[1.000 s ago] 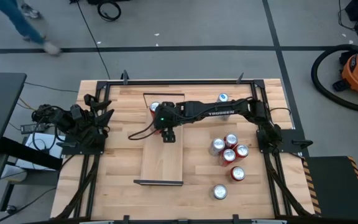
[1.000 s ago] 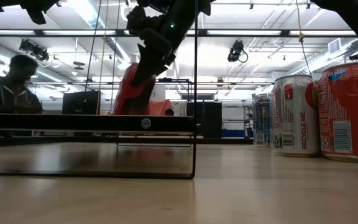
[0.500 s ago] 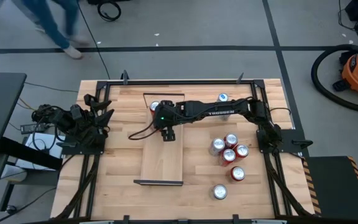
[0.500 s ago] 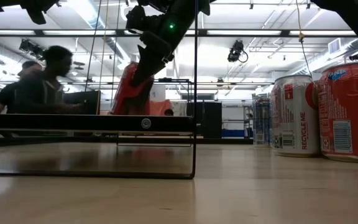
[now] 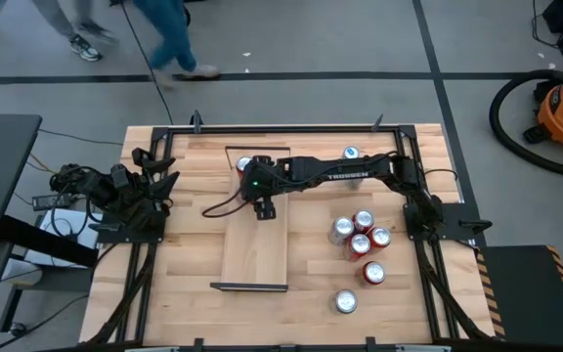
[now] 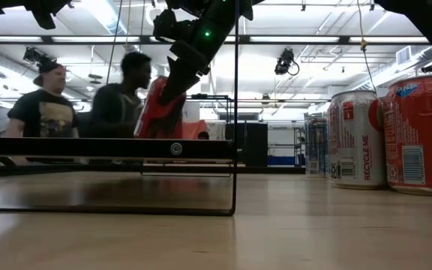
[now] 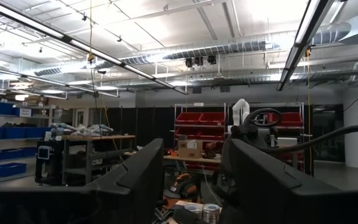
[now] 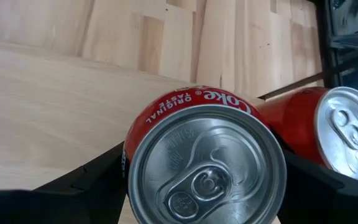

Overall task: Place canned beverage on shelf
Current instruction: Put the top red white soda can on the shelf

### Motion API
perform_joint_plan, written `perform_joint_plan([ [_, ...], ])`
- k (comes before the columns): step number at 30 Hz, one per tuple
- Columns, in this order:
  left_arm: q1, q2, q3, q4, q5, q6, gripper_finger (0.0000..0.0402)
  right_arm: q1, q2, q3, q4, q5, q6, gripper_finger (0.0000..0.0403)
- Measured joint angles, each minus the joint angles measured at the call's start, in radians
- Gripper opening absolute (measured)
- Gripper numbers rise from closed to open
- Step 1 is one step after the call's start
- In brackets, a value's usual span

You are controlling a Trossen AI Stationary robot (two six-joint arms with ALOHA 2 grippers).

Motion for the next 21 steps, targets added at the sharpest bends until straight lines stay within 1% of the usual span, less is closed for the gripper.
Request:
perform_joint_plan([
  [4, 0.0, 0.0, 0.0, 0.0, 0.0, 0.0, 0.0194, 0.003, 0.0, 0.0, 0.0, -0.013, -0.021, 0.0325],
  [8, 0.0, 0.0, 0.0, 0.0, 0.0, 0.0, 0.0194, 0.002, 0.0, 0.0, -0.016, -0.07, -0.022, 0.0325],
  [13, 0.0, 0.0, 0.0, 0.0, 0.0, 0.0, 0.0194, -0.002, 0.0, 0.0, -0.041, -0.081, -0.022, 0.0326],
  [21, 0.0, 0.0, 0.0, 0.0, 0.0, 0.0, 0.0194, -0.005, 0.0, 0.0, -0.039, -0.083, -0.019, 0.035],
])
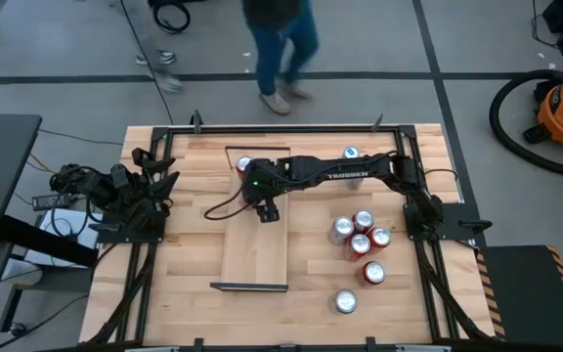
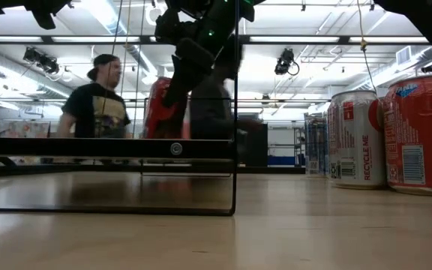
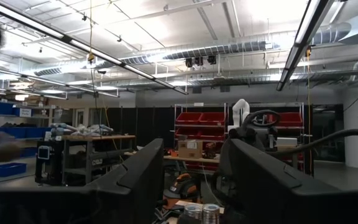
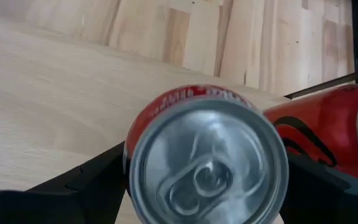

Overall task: Place canned beverage on shelf
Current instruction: Put the top red white soda can on the shelf

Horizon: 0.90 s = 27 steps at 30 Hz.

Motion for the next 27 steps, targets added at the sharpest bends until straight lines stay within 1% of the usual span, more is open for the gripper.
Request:
perform_joint_plan([
  [16, 0.0, 0.0, 0.0, 0.0, 0.0, 0.0, 0.0194, 0.0, -0.002, 0.0, 0.011, -0.007, -0.011, 0.0358],
  [20, 0.0, 0.0, 0.0, 0.0, 0.0, 0.0, 0.0194, 0.0, -0.003, -0.01, 0.025, -0.029, -0.025, 0.037],
  [27, 0.0, 0.0, 0.0, 0.0, 0.0, 0.0, 0.0194, 0.0, -0.003, -0.02, 0.052, -0.022, -0.045, 0.0393],
])
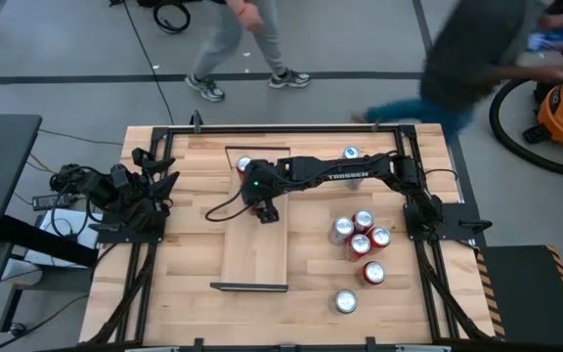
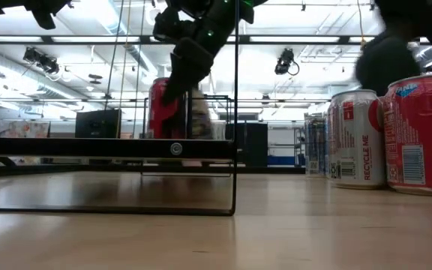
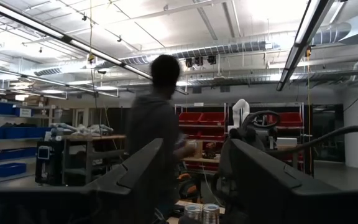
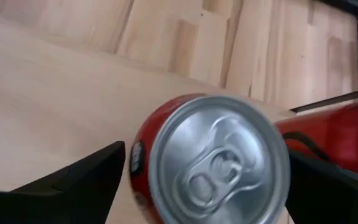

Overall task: Place canned beverage on shelf
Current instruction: Put the top red white soda can on the shelf

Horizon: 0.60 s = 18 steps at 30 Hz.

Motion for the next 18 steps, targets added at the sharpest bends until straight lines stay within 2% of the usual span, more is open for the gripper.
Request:
perform_joint_plan([
  [11, 0.0, 0.0, 0.0, -0.004, 0.0, 0.005, 0.0194, 0.023, -0.038, 0.079, -0.03, 0.056, -0.02, 0.0396],
  [18, 0.0, 0.0, 0.0, -0.009, 0.0, 0.006, 0.0194, 0.076, -0.095, 0.081, -0.178, 0.21, 0.053, 0.0395],
])
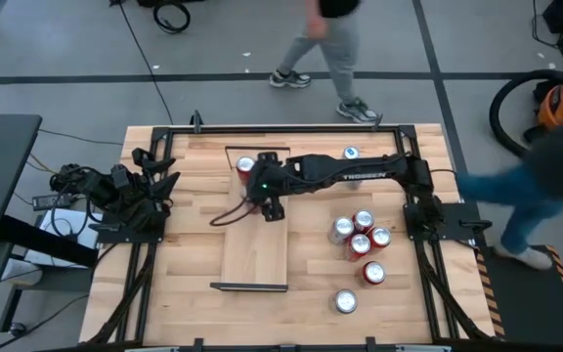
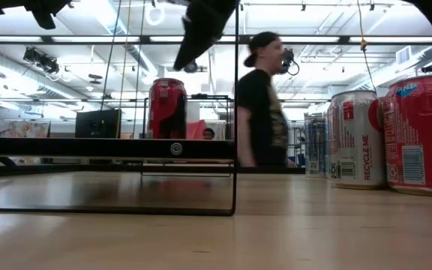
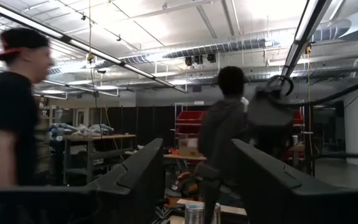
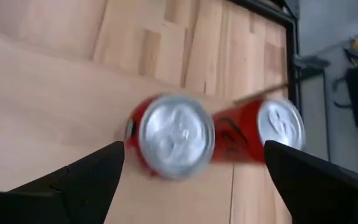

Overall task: Place canned beverage on shelf
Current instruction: Put the top red white soda can on the shelf

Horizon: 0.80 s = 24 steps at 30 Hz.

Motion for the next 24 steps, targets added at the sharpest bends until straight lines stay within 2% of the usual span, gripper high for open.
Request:
perform_joint_plan([
  [6, 0.0, 0.0, 0.0, 0.002, 0.0, 0.0, 0.0194, 0.034, -0.031, -0.016, -0.12, -0.018, 0.14, 0.0395],
  [11, 0.0, 0.0, 0.004, -0.002, -0.015, 0.045, 0.0194, 0.013, -0.03, -0.148, -0.045, -0.056, 0.188, 0.0395],
  [15, -0.002, 0.0, 0.019, 0.0, -0.139, 0.11, 0.0194, -0.014, -0.028, -0.241, 0.049, -0.07, 0.23, 0.0392],
  [19, -0.002, 0.0, 0.023, -0.008, -0.287, 0.219, 0.0194, -0.042, -0.028, -0.318, 0.179, -0.141, 0.277, 0.0385],
  [24, -0.002, 0.0, 0.023, -0.006, -0.333, 0.297, 0.0194, -0.054, -0.027, -0.383, 0.274, -0.218, 0.324, 0.0379],
])
